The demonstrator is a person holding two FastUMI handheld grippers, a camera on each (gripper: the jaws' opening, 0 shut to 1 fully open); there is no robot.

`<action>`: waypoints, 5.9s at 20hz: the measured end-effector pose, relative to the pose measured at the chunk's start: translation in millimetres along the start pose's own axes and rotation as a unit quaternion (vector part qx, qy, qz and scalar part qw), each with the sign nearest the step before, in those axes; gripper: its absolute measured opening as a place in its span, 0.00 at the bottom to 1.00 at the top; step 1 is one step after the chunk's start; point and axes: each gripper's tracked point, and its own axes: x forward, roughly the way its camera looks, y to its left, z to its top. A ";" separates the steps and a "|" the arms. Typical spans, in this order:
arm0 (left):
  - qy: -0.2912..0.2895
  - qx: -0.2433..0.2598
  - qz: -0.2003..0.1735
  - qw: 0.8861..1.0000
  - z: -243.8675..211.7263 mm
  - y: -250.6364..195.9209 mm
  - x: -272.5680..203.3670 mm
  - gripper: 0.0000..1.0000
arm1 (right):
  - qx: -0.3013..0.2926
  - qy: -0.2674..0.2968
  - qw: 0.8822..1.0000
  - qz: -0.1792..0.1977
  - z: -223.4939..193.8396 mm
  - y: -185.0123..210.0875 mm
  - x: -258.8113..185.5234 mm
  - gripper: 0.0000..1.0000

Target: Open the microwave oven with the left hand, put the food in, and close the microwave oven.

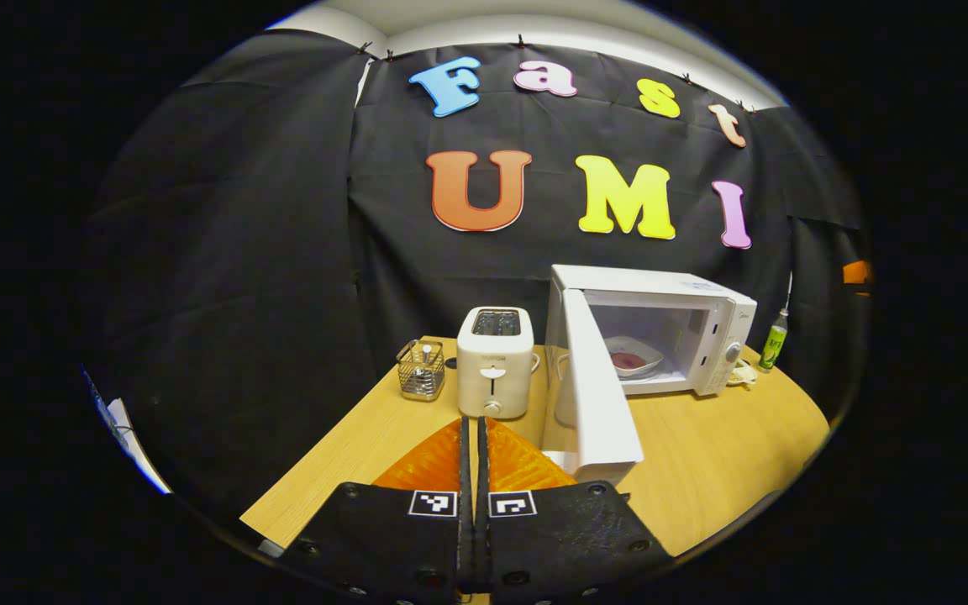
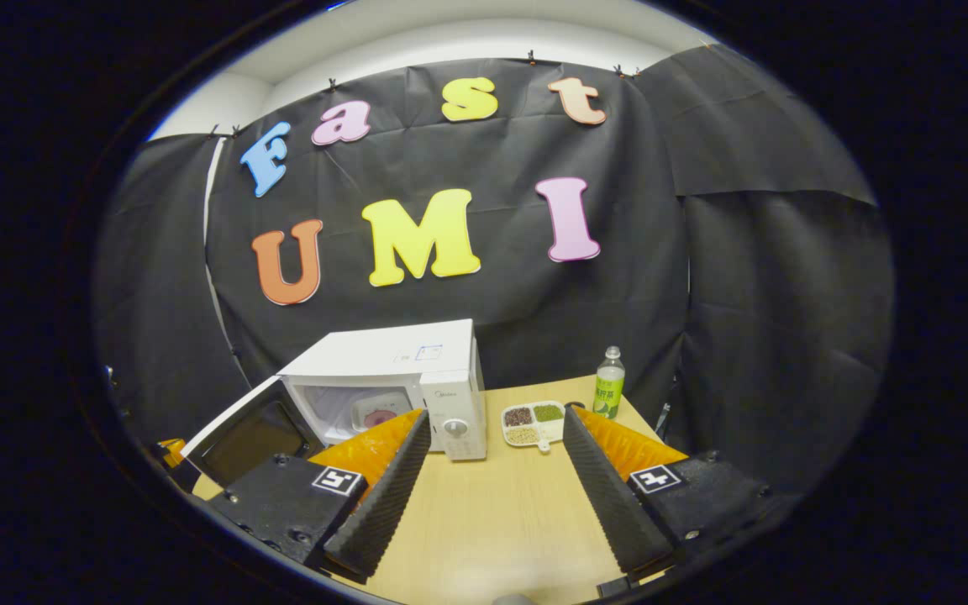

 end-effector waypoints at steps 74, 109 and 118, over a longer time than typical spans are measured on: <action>0.026 0.049 -0.235 0.970 26.4 -420.9 196.1 0.00 | -0.017 0.020 1.000 0.010 40.2 -76.9 33.7 0.92; -0.117 0.024 -0.063 0.991 196.7 -195.8 -108.7 0.96 | -0.056 -0.059 0.996 0.040 40.6 14.5 -59.1 0.92; -0.127 0.020 -0.066 0.990 205.4 -189.6 -116.9 0.96 | -0.064 -0.080 0.994 0.030 51.0 15.4 -73.7 0.92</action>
